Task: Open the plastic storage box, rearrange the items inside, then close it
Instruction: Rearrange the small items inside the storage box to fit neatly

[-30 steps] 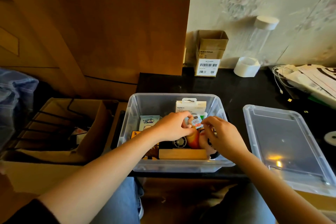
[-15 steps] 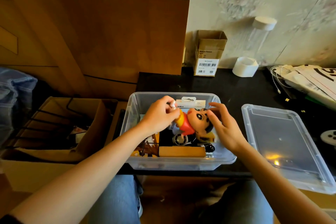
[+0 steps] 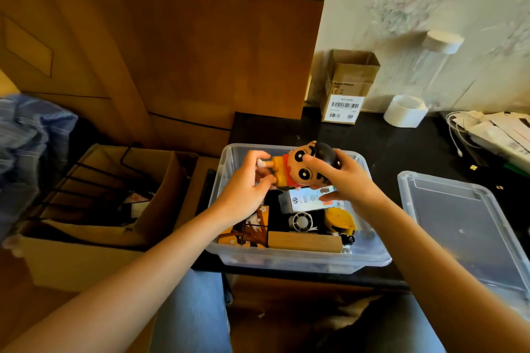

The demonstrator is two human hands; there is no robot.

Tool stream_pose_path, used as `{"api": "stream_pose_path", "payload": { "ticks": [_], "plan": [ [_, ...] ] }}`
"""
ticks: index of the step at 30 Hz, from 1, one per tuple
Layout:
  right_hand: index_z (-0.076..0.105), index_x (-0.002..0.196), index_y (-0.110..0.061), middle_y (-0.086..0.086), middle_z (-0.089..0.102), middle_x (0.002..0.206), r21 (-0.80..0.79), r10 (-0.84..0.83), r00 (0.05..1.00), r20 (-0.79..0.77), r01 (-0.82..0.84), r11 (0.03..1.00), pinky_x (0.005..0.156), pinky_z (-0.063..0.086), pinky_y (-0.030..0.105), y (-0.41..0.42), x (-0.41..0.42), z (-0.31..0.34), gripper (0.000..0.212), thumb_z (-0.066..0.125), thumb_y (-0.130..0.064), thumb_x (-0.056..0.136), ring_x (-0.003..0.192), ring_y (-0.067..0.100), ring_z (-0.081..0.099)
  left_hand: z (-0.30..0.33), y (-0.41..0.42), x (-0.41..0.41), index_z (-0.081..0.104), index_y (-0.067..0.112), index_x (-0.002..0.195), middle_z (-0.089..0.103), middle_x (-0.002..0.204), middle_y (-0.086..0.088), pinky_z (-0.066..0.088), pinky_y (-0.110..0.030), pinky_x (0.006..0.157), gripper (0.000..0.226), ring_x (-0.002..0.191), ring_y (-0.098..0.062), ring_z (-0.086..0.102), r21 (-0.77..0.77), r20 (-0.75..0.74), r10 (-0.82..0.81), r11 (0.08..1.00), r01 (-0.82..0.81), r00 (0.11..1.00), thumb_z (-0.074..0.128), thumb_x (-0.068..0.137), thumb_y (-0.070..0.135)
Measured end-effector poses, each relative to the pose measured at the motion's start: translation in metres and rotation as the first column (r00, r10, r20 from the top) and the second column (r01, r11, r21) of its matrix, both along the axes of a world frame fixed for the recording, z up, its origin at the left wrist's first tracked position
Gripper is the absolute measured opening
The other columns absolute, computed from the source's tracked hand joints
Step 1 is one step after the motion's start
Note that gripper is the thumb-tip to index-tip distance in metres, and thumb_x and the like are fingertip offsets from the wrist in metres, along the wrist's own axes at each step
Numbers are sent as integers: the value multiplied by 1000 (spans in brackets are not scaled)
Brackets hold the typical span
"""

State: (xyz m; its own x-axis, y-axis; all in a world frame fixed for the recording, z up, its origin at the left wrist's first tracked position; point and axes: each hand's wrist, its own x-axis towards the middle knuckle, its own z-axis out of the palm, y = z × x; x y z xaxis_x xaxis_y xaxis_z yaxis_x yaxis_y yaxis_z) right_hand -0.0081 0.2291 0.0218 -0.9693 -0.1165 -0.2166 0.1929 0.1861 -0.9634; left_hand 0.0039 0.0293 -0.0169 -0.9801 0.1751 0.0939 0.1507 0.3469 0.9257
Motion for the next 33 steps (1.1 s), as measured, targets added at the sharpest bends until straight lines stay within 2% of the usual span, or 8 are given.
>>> {"api": "stream_pose_path", "payload": {
  "ticks": [4,6,8,13,19,26,29,33],
  "plan": [
    [48,110,-33,-10,60,95,95,23,984,-176,-6,995,55,54,20,-16,-13,4,43,73,-30,76,79,10,66,1,-19,-2,54,19,116,60,112,2,46,-16,80,20,99,-5,59,-151,-148,139,975,-161,979,48,97,16],
    [48,113,-31,-16,58,98,175,72,940,-333,-14,984,69,53,19,-27,-19,6,49,75,-24,73,90,7,61,-3,-36,-6,58,15,114,56,115,-1,43,-27,89,21,108,-14,52,-302,-317,258,885,-355,913,46,97,12],
    [47,120,-29,-14,57,105,280,165,903,-396,-52,959,79,50,20,-39,-27,5,57,77,-25,71,97,8,57,-12,-49,-7,56,13,118,50,122,-5,38,-36,95,25,115,-20,45,-418,-322,299,806,-418,898,46,96,9],
    [38,132,-30,2,55,121,646,467,840,-275,-198,737,93,48,37,-67,-49,-10,72,76,-35,71,111,22,53,-26,-52,-5,44,13,135,41,136,-7,37,-38,103,37,127,-24,38,-418,-180,307,836,-355,935,39,98,10],
    [46,127,-23,1,62,117,795,644,761,-83,-339,503,89,48,35,-101,-61,-30,62,73,-41,73,105,22,57,-26,-51,-5,43,13,136,41,135,-7,40,-41,100,37,125,-24,39,-425,-186,311,830,-362,932,41,99,11],
    [39,129,-8,9,60,116,798,468,883,25,-300,523,81,48,29,-111,-64,-55,65,70,-36,79,101,25,60,-22,-50,-5,47,14,135,40,142,-4,38,-42,103,42,131,-24,36,-479,-295,247,797,-366,923,45,94,2],
    [43,128,-6,10,61,115,777,385,922,39,-270,569,83,47,28,-110,-62,-60,58,66,-34,83,104,25,60,-20,-49,-8,45,18,139,30,152,-1,24,-40,114,53,142,-19,21,-579,-332,113,759,-297,936,44,91,-3],
    [56,114,-5,6,65,102,586,494,858,142,-475,657,83,51,27,-98,-61,-48,32,63,-20,87,93,18,62,-19,-47,-13,34,26,145,24,156,6,3,-38,119,66,144,-11,16,-727,-231,-74,676,-121,970,42,88,-7]
  ]
}}
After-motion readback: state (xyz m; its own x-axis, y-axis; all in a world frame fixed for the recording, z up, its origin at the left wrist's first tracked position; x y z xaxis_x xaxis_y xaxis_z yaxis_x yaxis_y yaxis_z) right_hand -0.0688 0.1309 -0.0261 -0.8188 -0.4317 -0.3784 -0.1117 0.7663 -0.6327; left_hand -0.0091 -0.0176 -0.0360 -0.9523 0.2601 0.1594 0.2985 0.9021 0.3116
